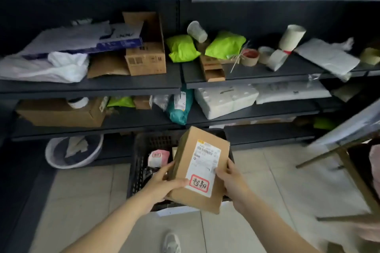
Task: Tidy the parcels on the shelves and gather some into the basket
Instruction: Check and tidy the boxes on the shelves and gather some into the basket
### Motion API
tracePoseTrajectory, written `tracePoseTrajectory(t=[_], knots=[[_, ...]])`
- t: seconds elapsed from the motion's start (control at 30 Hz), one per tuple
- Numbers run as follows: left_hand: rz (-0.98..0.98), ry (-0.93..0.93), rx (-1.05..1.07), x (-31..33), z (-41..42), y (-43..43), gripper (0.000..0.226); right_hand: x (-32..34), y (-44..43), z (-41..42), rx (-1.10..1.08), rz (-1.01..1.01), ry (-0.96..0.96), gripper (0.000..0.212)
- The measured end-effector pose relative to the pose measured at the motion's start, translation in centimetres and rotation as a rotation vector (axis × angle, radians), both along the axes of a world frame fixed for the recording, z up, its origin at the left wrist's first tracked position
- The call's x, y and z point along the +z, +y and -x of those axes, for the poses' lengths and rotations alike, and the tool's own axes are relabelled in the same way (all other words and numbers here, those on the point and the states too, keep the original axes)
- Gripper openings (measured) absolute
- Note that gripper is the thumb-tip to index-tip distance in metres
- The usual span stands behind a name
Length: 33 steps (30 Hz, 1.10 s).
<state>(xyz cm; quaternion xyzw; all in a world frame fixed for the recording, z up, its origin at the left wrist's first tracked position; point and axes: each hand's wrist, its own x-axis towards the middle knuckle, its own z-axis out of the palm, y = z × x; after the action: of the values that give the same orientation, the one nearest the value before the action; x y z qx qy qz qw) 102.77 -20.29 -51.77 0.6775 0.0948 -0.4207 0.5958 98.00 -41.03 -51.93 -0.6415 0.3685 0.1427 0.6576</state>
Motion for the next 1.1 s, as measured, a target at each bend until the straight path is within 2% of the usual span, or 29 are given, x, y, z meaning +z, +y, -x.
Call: tracePoseTrajectory(t=[0.13,0.3,0.47,0.6,0.7,0.9,1.0,1.1], knots=[[-0.038,0.069,-0.021,-6.1,-5.1,-2.0,0.095,-5.9,-1.3,-5.9,-0.049,0.022,0.07,0.031],[-0.038,0.121,-0.005,-14.7,-8.8,-5.0,0.075,-14.1,-2.9,-11.2,-0.046,0.099,0.119,0.066],[-0.09,0.183,0.05,-22.6,-11.1,-7.4,0.056,-21.6,-4.2,-13.5,0.035,0.215,0.158,0.071],[-0.146,0.193,0.064,-27.9,-11.7,-9.6,0.052,-26.5,-5.6,-14.5,0.113,0.28,0.17,0.076],[-0.14,0.167,0.04,-30.3,-12.6,-11.4,0.034,-28.6,-7.2,-15.5,0.186,0.389,0.192,0.079],[-0.195,0.036,-0.079,-32.6,-13.6,-14.4,0.044,-31.3,-9.3,-16.9,0.301,0.672,0.241,0.072],[-0.256,-0.034,-0.136,-33.3,-14.0,-15.2,0.041,-32.0,-9.2,-16.4,0.371,0.803,0.224,0.066],[-0.234,-0.03,-0.147,-34.0,-13.9,-15.3,0.039,-32.2,-8.4,-16.0,0.348,0.801,0.164,0.063]])
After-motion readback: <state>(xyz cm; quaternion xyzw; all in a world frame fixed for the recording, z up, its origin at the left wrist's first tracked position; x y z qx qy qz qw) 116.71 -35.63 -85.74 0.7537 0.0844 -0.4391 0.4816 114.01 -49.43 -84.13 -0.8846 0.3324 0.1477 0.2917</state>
